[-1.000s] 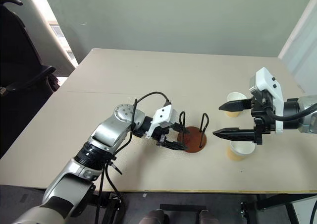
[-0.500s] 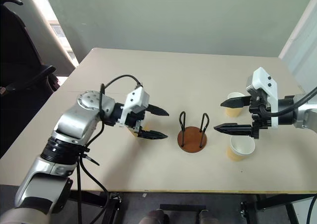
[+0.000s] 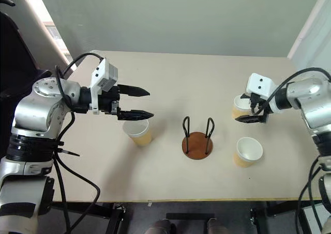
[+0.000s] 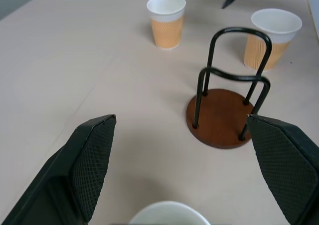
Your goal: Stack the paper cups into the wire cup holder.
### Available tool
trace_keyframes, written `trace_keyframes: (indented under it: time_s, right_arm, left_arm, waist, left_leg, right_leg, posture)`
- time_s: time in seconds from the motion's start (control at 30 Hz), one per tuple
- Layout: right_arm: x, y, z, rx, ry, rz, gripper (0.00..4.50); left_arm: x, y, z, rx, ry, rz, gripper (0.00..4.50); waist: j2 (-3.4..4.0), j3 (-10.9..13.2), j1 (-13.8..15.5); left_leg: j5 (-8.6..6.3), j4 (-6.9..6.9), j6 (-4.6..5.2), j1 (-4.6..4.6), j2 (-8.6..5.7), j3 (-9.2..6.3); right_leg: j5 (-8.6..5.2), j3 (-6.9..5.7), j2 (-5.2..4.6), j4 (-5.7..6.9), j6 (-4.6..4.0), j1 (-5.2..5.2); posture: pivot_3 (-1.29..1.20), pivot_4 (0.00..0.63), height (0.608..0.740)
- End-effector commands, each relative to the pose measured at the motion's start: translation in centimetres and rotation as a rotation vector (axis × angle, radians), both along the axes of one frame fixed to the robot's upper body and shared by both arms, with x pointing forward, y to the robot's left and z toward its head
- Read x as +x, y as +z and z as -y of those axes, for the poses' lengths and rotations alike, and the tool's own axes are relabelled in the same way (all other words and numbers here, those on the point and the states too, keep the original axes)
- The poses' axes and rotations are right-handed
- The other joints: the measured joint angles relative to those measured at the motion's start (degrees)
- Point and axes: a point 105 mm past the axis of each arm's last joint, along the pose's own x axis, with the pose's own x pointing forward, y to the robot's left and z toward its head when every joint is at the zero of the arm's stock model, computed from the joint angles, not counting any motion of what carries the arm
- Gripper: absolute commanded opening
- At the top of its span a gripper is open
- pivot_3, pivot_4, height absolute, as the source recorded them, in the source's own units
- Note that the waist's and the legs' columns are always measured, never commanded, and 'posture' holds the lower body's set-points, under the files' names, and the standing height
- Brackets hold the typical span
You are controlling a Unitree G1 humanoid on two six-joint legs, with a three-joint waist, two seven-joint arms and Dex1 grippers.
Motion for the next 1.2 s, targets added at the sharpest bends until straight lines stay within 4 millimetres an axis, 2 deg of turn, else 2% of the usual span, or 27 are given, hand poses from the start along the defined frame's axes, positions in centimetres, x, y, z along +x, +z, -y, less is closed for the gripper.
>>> trace_keyframes:
  time_s: [0.03,0.2,0.37,0.53,0.6,0.93,0.97,1.07,1.2]
  right_arm:
    - [1.2,0.5,0.4,-0.079,0.007,0.036,4.5]
    - [2.6,-0.8,1.3,-0.165,-0.014,0.007,4.5]
    - [3.1,-1.8,2.1,-0.229,-0.027,-0.023,4.5]
    - [3.5,-1.9,2.2,-0.253,-0.032,-0.025,4.5]
    - [3.6,-1.9,2.0,-0.256,-0.026,-0.024,3.91]
    - [3.5,-1.6,1.0,-0.252,0.026,-0.01,0.24]
    - [3.4,-1.5,1.0,-0.243,0.03,-0.01,0.03]
    - [3.3,-0.5,0.8,-0.203,0.033,0.007,0.03]
    - [2.5,2.3,-0.3,-0.121,0.077,0.041,0.03]
  left_arm:
    - [-0.4,1.2,-0.1,-0.004,-0.004,0.062,4.48]
    - [-0.3,1.1,-0.3,-0.001,0.01,0.065,4.48]
    - [-0.3,0.9,-0.4,0.002,0.016,0.065,4.48]
    - [-0.2,0.9,-0.2,0.002,0.015,0.066,4.48]
    - [-0.2,0.8,-0.2,0.002,0.013,0.066,4.5]
    - [0.1,0.7,0.3,0.01,0.002,0.076,4.5]
    - [0.1,0.7,0.3,0.011,0.002,0.076,4.5]
    - [0.3,0.6,0.2,0.021,0.007,0.077,4.5]
    - [-0.1,0.7,0.3,0.026,-0.016,0.079,4.5]
  waist:
    - [0.0,0.0,0.02]
    - [0.0,0.0,0.15]
    - [0.0,0.0,0.19]
    - [0.0,0.0,0.15]
    - [0.0,0.0,0.15]
    - [0.0,0.0,0.17]
    - [0.0,0.0,0.17]
    - [0.0,0.0,0.17]
    - [0.01,0.01,0.16]
  left_leg:
    - [0.01,-0.01,-0.01,-0.02,0.0,0.0]
    - [0.3,-0.06,-0.52,-0.15,0.0,0.0]
    - [0.33,-0.14,-0.58,-0.22,0.0,0.0]
    - [0.37,-0.28,-0.66,-0.22,0.01,-0.01]
    - [0.38,-0.39,-0.66,-0.22,0.03,0.0]
    - [0.42,-0.49,-0.74,-0.22,0.07,-0.04]
    - [0.43,-0.49,-0.74,-0.22,0.07,-0.04]
    - [0.44,-0.5,-0.77,-0.22,0.07,-0.04]
    - [0.48,-0.54,-0.83,-0.23,0.07,-0.04]
  right_leg:
    - [-0.01,-0.01,0.0,0.0,-0.02,-0.02]
    - [-0.03,-0.03,-0.01,-0.03,-0.07,-0.15]
    - [-0.02,-0.05,-0.04,-0.03,-0.12,-0.24]
    - [0.02,-0.07,-0.04,-0.01,-0.23,-0.32]
    - [0.06,-0.09,-0.04,-0.01,-0.29,-0.37]
    - [0.08,-0.2,-0.04,0.01,-0.39,-0.39]
    - [0.08,-0.21,-0.04,0.01,-0.4,-0.39]
    - [0.08,-0.21,-0.04,0.0,-0.4,-0.39]
    - [0.07,-0.21,-0.04,-0.01,-0.41,-0.4]
  posture:
    - [0.0,0.15,0.74]
    - [0.0,0.15,0.74]
    - [0.0,0.15,0.74]
    - [0.0,0.15,0.74]
    - [0.0,0.15,0.74]
    - [0.0,0.15,0.74]
    - [0.0,0.15,0.74]
    - [0.0,0.15,0.74]
    - [0.0,0.15,0.74]
